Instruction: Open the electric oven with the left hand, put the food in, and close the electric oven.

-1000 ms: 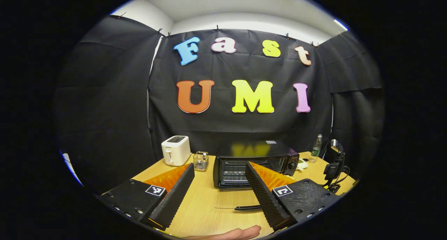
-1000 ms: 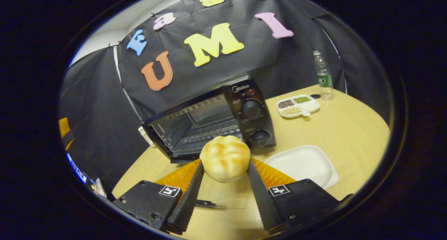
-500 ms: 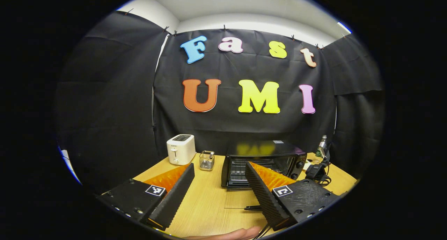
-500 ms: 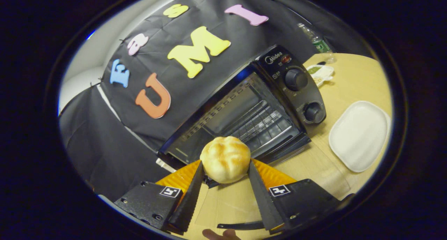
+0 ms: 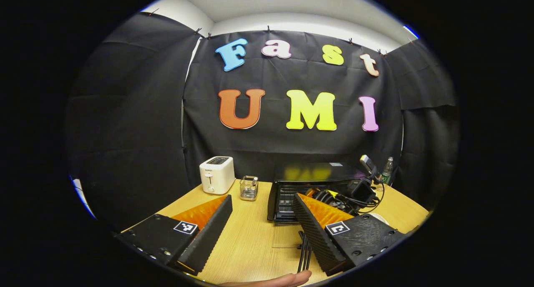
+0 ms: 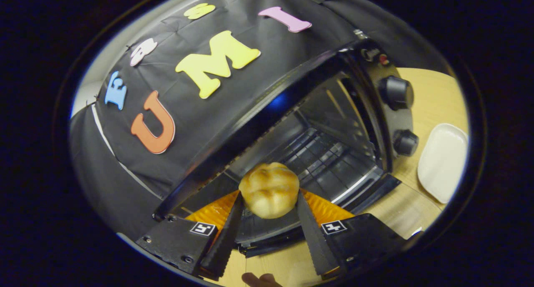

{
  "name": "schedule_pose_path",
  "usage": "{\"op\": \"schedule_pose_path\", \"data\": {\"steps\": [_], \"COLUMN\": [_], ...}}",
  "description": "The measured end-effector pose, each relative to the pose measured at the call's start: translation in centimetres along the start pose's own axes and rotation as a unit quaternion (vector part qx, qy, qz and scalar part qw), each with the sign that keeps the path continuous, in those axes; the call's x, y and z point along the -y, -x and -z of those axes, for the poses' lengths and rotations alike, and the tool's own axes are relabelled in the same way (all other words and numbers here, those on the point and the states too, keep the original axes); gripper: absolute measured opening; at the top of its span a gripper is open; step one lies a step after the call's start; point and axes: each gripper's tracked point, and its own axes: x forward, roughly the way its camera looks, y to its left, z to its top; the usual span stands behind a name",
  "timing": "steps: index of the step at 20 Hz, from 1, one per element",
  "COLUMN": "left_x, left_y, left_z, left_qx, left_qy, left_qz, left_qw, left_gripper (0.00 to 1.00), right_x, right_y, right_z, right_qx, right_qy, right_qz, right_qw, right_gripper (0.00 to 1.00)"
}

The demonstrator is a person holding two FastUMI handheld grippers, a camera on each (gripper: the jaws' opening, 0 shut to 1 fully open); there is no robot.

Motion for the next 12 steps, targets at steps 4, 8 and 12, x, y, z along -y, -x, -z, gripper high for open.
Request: {"op": "schedule_pose_path", "data": {"steps": [4,8,12], "left_x": [0.2,0.5,0.9], "left_y": [0.0,0.0,0.3], "left_z": [0.5,1.6,1.6], "left_qx": [-0.003,-0.021,-0.024], "left_qy": [-0.005,-0.014,-0.012], "left_qz": [0.001,0.001,0.002], "left_qw": [1.0,1.0,1.0], "left_gripper": [0.96,0.96,0.95], "right_x": [-1.0,-0.3,0.5], "right_y": [-1.8,-2.3,-2.8], "right_z": [-1.0,-1.0,-0.9], "right_qx": [0.015,0.019,0.006], "right_qy": [0.053,0.096,0.13], "right_qz": [-0.022,-0.01,-0.005], "right_qw": [0.998,0.995,0.991], "right_gripper": [0.76,0.77,0.85]}}
